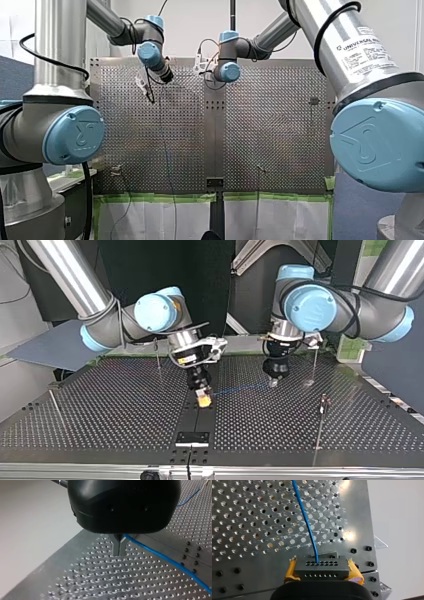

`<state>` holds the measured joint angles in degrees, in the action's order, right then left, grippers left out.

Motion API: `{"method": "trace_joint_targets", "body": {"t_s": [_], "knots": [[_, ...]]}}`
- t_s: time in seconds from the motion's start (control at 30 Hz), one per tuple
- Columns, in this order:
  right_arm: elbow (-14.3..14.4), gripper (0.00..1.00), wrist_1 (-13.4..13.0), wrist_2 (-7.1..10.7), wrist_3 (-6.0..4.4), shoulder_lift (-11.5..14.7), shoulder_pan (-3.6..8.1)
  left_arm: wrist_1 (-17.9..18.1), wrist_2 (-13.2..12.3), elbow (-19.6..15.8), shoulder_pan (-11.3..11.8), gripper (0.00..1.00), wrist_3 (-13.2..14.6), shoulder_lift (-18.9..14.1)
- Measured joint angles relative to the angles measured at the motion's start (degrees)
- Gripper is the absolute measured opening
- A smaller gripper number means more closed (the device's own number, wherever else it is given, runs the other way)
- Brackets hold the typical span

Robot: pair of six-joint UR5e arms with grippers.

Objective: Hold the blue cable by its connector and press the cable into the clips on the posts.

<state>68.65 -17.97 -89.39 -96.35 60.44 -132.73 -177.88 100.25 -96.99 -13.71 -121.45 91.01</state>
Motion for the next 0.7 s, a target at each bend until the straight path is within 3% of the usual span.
{"method": "trace_joint_targets", "body": {"t_s": [0.3, 0.7], "knots": [[0.6, 0.0, 0.0, -0.02, 0.0, 0.0, -0.54, -0.3, 3.7, -1.9, 0.5, 0.0, 2.2, -3.8], [0.7, 0.0, 0.0, 0.03, 0.71, 0.0, -1.67, -2.3, 7.7, -2.1, 0.7, 0.0, 5.0, -5.2]]}}
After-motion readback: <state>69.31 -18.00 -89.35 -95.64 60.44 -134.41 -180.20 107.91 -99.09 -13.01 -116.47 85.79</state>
